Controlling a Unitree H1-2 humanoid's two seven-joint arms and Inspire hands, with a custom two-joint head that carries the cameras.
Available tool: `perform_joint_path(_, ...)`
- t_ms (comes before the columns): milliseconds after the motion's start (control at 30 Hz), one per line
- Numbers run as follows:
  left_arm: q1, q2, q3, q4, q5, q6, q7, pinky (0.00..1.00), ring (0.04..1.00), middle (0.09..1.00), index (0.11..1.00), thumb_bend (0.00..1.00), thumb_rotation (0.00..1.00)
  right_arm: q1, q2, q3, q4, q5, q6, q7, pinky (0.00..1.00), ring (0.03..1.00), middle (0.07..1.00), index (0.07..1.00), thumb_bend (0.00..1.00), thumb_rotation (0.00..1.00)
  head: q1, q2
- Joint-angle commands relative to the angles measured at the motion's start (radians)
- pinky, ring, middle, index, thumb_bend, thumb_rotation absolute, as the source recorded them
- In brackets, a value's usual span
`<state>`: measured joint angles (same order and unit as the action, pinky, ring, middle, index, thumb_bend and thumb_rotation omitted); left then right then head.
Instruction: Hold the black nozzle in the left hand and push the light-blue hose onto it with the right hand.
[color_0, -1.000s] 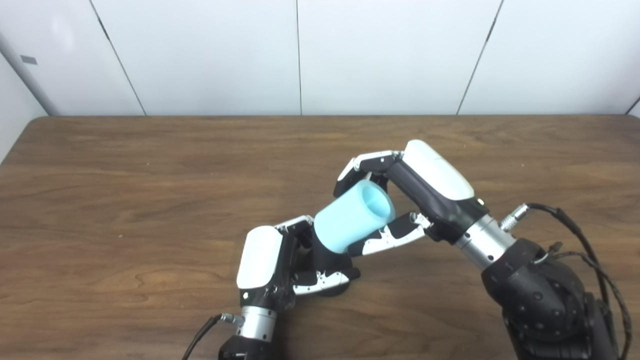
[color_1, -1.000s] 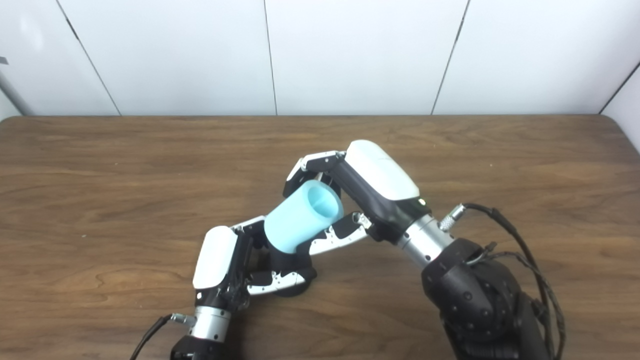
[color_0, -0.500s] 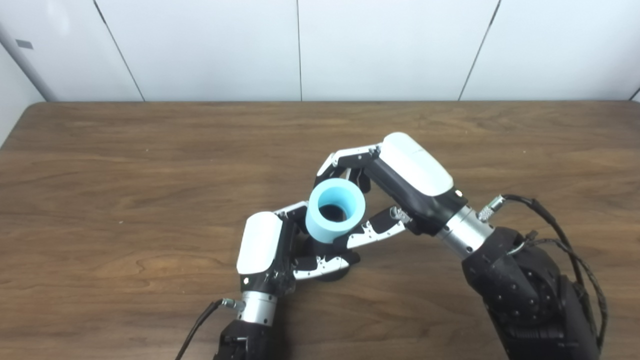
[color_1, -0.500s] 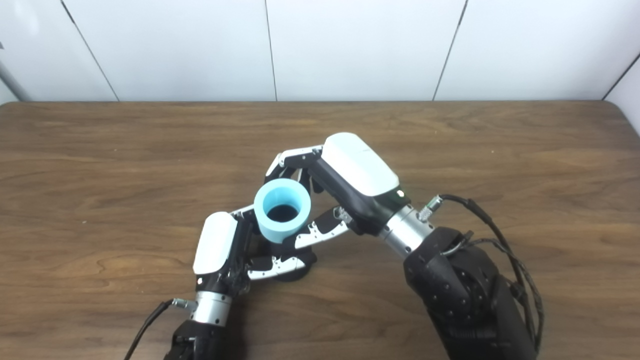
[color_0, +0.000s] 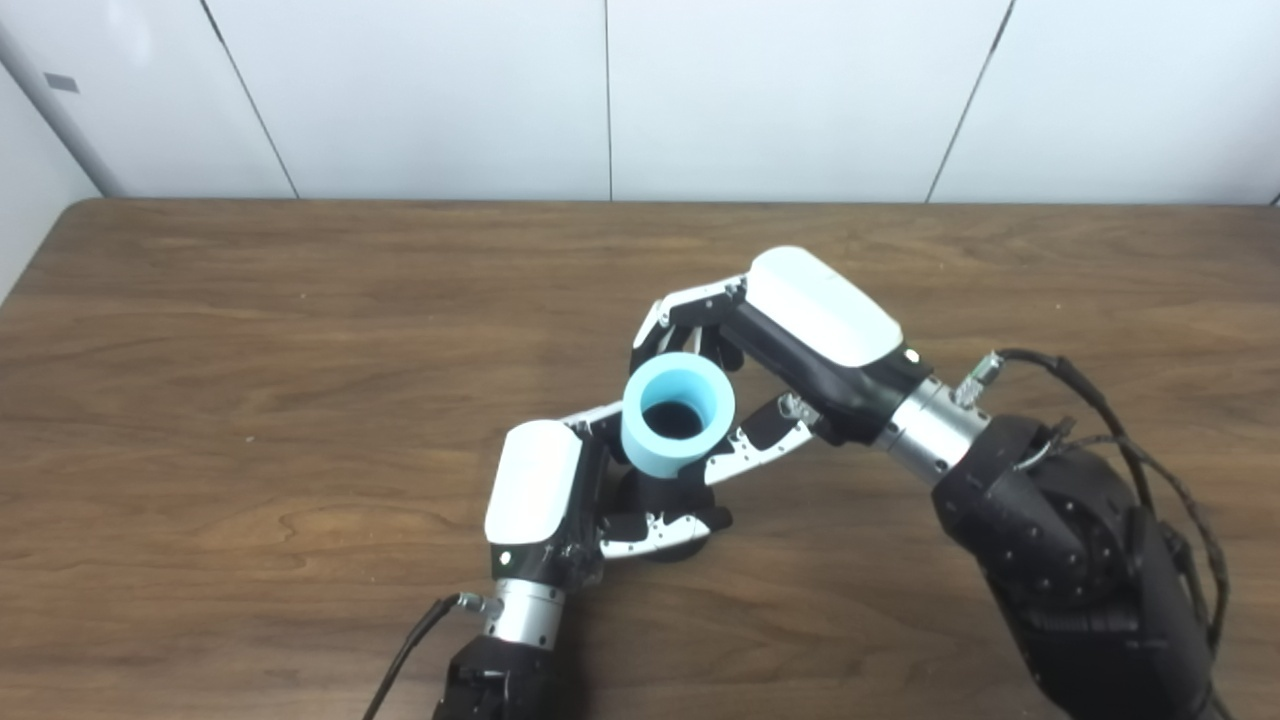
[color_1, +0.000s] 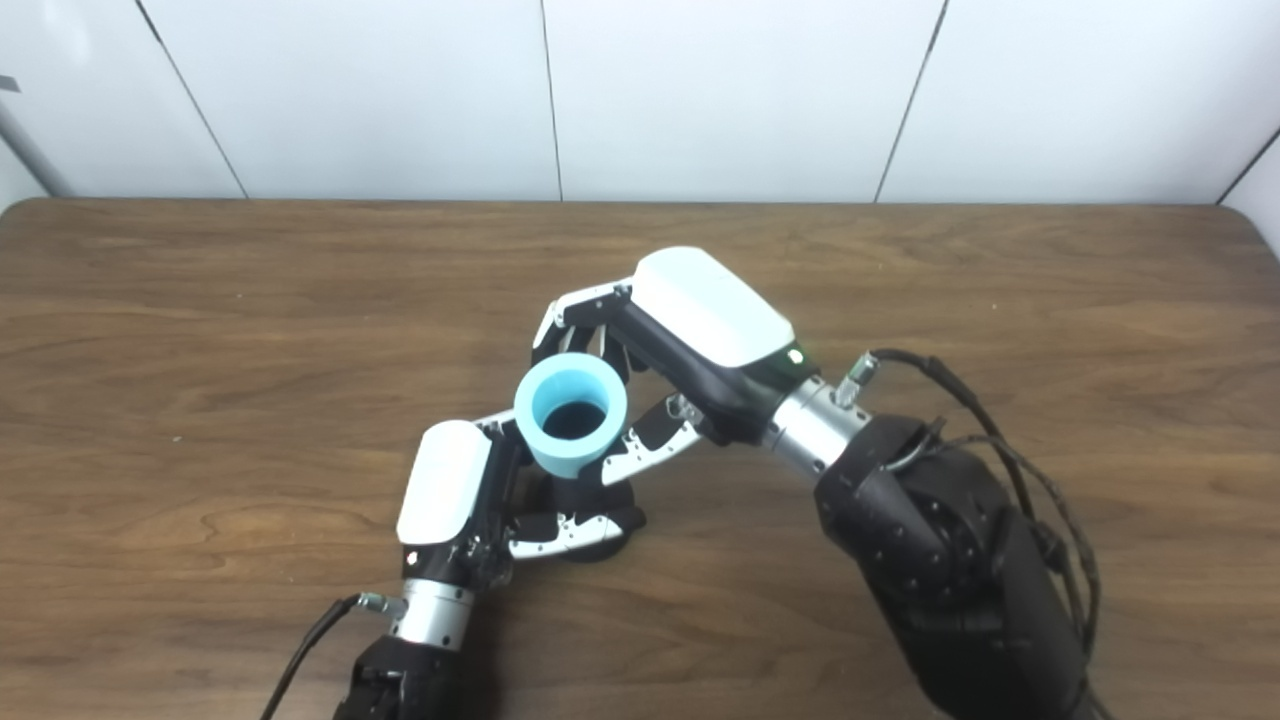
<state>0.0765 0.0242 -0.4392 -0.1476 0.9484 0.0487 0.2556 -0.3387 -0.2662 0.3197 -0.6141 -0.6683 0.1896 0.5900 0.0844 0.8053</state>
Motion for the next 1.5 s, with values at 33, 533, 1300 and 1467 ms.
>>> perform_joint_path(33,0.064,-0.04,-0.082,0.093,0.038,0.018,-0.021,0.46,0.489,0.441,0.502,0.52,0.0,-0.046,-0.008,-0.027,-0.009,0.008,0.024,0.013,0.3,0.39,0.51,0.521,0.49,0.0,0.002,0.002)
perform_joint_path(533,0.076,-0.022,-0.138,0.106,0.045,0.029,-0.002,0.44,0.494,0.454,0.503,0.52,0.0,-0.053,-0.015,-0.073,0.024,0.085,0.048,0.017,0.35,0.383,0.505,0.521,0.5,0.0,0.002,0.011)
perform_joint_path(1300,0.085,-0.025,-0.145,0.083,0.056,0.039,-0.008,0.44,0.494,0.463,0.497,0.52,0.0,-0.111,-0.063,-0.008,0.042,0.084,0.165,0.118,0.34,0.392,0.502,0.493,0.5,0.0,0.001,0.035)
perform_joint_path(1467,0.085,-0.027,-0.147,0.083,0.055,0.04,-0.01,0.44,0.497,0.461,0.499,0.52,0.0,-0.117,-0.063,0.01,0.033,0.077,0.175,0.118,0.33,0.383,0.501,0.499,0.5,0.0,0.007,0.037)
